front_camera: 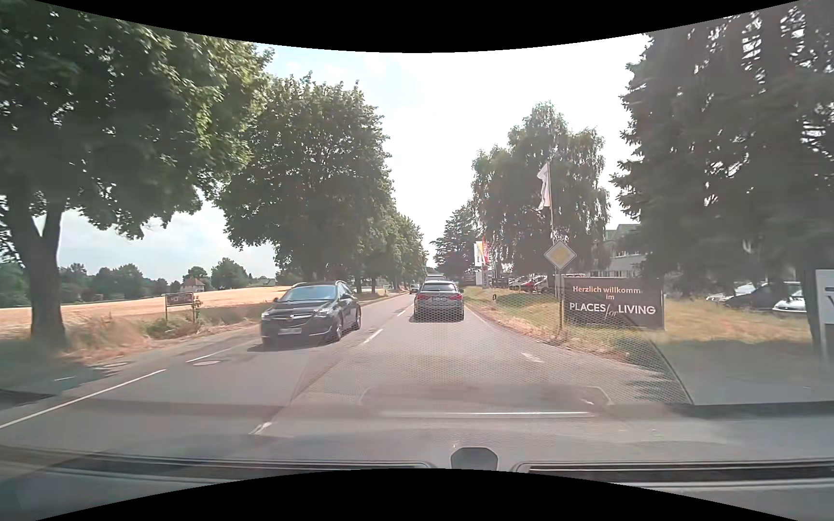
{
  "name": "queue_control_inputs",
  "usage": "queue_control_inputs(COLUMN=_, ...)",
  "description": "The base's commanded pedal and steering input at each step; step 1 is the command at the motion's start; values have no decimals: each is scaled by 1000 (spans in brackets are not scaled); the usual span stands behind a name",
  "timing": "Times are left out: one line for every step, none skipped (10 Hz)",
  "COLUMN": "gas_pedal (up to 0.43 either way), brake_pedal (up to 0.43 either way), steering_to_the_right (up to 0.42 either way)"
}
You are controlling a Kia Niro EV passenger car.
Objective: Follow the waypoints while adhering to traffic rules and regulations
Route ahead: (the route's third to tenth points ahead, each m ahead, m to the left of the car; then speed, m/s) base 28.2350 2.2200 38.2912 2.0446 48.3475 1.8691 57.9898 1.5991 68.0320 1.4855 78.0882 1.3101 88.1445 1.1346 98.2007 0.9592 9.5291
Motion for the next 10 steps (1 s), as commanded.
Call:
queue_control_inputs(gas_pedal=189, brake_pedal=0, steering_to_the_right=1)
queue_control_inputs(gas_pedal=197, brake_pedal=0, steering_to_the_right=1)
queue_control_inputs(gas_pedal=197, brake_pedal=0, steering_to_the_right=1)
queue_control_inputs(gas_pedal=209, brake_pedal=0, steering_to_the_right=1)
queue_control_inputs(gas_pedal=209, brake_pedal=0, steering_to_the_right=1)
queue_control_inputs(gas_pedal=220, brake_pedal=0, steering_to_the_right=0)
queue_control_inputs(gas_pedal=220, brake_pedal=0, steering_to_the_right=-1)
queue_control_inputs(gas_pedal=220, brake_pedal=0, steering_to_the_right=-2)
queue_control_inputs(gas_pedal=220, brake_pedal=0, steering_to_the_right=-2)
queue_control_inputs(gas_pedal=220, brake_pedal=0, steering_to_the_right=-2)
